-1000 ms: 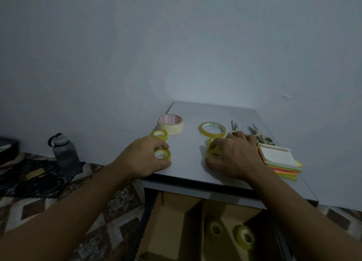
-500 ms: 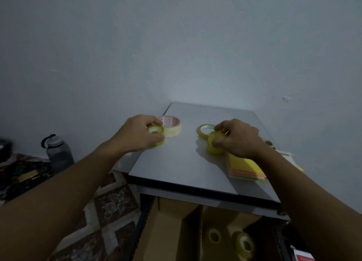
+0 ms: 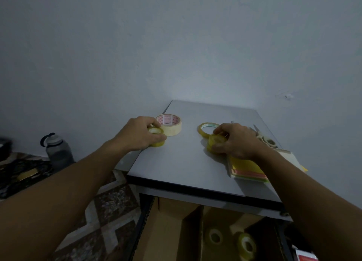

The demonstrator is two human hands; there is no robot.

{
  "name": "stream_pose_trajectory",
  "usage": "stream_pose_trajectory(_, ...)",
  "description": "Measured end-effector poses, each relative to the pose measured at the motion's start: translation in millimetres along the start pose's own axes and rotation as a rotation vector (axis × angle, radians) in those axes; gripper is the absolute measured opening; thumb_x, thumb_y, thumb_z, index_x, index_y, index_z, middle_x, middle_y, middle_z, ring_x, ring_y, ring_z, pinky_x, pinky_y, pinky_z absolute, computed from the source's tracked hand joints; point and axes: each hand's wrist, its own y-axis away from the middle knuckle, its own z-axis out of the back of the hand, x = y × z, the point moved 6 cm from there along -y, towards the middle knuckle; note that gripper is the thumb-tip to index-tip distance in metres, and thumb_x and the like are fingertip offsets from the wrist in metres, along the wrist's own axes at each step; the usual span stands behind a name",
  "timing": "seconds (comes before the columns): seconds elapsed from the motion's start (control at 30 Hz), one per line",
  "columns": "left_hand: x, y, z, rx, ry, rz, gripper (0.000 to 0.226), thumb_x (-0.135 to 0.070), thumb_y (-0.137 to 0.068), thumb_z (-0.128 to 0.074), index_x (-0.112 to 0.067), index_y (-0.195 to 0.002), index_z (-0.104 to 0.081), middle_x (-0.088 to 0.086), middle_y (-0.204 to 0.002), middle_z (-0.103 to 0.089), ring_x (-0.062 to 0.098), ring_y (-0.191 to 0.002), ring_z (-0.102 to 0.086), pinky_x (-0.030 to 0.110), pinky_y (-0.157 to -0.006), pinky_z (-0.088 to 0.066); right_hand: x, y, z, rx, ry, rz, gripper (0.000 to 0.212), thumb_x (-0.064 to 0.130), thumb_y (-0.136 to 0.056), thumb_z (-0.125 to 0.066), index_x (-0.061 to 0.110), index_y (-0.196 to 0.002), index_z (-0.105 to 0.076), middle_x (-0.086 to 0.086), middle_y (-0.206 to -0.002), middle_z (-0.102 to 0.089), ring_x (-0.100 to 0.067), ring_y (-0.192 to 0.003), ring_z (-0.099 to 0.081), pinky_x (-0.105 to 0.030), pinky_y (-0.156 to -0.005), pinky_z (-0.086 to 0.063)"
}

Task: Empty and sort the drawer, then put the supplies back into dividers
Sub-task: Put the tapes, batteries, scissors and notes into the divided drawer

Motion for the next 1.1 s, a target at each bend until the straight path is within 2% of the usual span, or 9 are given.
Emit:
stream_pose_trajectory(0.13,-3.2,4.6,-2.0,-0.022,-0.006,-0.020,0.040,-0.051,-0.070,-0.084,-0.030,-0.102,-0.072,-0.008,-0.096,-0.070,0.011,-0.086,-0.065,0.029,-0.077,-0.054,2.1,0.9,-3.5,0.005,-0.009,0.026,0.058,0.059,-0.076,-0.072,0.036,-0.127,-0.057,0.005,-0.126,-0.061,-0.022,-0.114,-0.055,-0.049,-0.105,-0.038)
stream_pose_trajectory(0.23,-3.7,9.5,-5.9,-0.003,0.026,-0.025,0.044,-0.050,-0.068,-0.085,-0.032,-0.106,-0.072,-0.012,-0.096,-0.070,0.005,-0.085,-0.065,0.023,-0.074,-0.050,4.2,0.8,-6.9,-0.003,-0.013,0.027,0.060,0.060,-0.075,-0.072,0.036,-0.127,-0.057,0.004,-0.126,-0.061,-0.022,-0.113,-0.056,-0.050,-0.105,-0.039)
stream_pose_trajectory(0.33,-2.6,11.5,-9.4,0.013,0.052,-0.019,0.050,-0.039,-0.069,-0.085,-0.030,-0.116,-0.070,-0.009,-0.103,-0.070,0.007,-0.090,-0.066,0.019,-0.073,-0.048,5.3,0.3,-7.8,-0.014,-0.042,0.023,0.061,0.058,-0.072,-0.074,0.036,-0.126,-0.058,0.004,-0.125,-0.062,-0.022,-0.111,-0.058,-0.049,-0.102,-0.042)
stream_pose_trajectory(0.47,-2.3,13.2,-10.6,0.007,0.082,-0.012,0.051,-0.040,-0.069,-0.086,-0.031,-0.116,-0.069,-0.010,-0.101,-0.070,0.001,-0.083,-0.064,0.014,-0.066,-0.045,4.8,1.4,-9.0,-0.004,-0.067,0.024,0.060,0.056,-0.073,-0.076,0.035,-0.126,-0.059,0.004,-0.125,-0.062,-0.021,-0.111,-0.058,-0.046,-0.101,-0.044)
stream_pose_trajectory(0.63,0.0,15.8,-13.0,0.008,0.096,-0.033,0.055,-0.036,-0.071,-0.086,-0.028,-0.122,-0.068,-0.009,-0.104,-0.071,-0.003,-0.080,-0.061,0.009,-0.065,-0.041,1.2,5.0,-7.2,-0.027,-0.083,0.044,0.057,0.057,-0.072,-0.075,0.033,-0.121,-0.061,0.005,-0.115,-0.064,-0.020,-0.106,-0.060,-0.045,-0.098,-0.046)
stream_pose_trajectory(0.83,-1.6,17.4,-16.2,-0.005,0.109,-0.059,0.058,-0.043,-0.071,-0.087,-0.027,-0.123,-0.067,-0.008,-0.106,-0.068,-0.003,-0.075,-0.056,0.008,-0.063,-0.037,-1.5,5.6,-9.0,-0.042,-0.095,0.045,0.057,0.062,-0.071,-0.072,0.034,-0.119,-0.062,0.007,-0.116,-0.065,-0.020,-0.108,-0.061,-0.047,-0.099,-0.046)
stream_pose_trajectory(0.97,-2.8,17.9,-19.9,-0.004,0.133,-0.068,0.059,-0.048,-0.068,-0.087,-0.030,-0.120,-0.066,-0.011,-0.103,-0.067,-0.002,-0.077,-0.058,0.013,-0.065,-0.041,-0.8,6.8,-9.8,-0.044,-0.100,0.041,0.057,0.061,-0.073,-0.072,0.034,-0.122,-0.060,0.007,-0.116,-0.064,-0.019,-0.107,-0.061,-0.048,-0.101,-0.045)
stream_pose_trajectory(1.1,-1.7,18.1,-22.9,0.026,0.139,-0.067,0.060,-0.038,-0.071,-0.086,-0.030,-0.127,-0.065,-0.008,-0.113,-0.068,0.004,-0.091,-0.064,0.017,-0.075,-0.046,0.4,7.9,-10.7,-0.035,-0.087,0.049,0.055,0.060,-0.076,-0.071,0.036,-0.124,-0.057,0.009,-0.112,-0.060,-0.021,-0.107,-0.060,-0.050,-0.102,-0.043)
